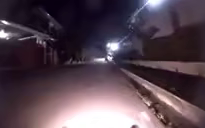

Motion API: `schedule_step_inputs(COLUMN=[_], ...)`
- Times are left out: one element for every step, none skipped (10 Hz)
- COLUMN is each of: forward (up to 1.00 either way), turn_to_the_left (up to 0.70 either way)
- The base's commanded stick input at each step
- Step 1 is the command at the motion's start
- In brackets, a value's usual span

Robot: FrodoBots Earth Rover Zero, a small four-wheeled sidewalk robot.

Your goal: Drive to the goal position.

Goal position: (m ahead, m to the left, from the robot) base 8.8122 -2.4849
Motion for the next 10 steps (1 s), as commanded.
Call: schedule_step_inputs(forward=[0.70, 0.70, 0.70, 0.70, 0.70, 0.70, 0.70, 0.70, 0.70, 0.70], turn_to_the_left=[0.00, 0.00, 0.00, 0.00, 0.00, 0.00, 0.00, 0.00, -0.09, -0.29])
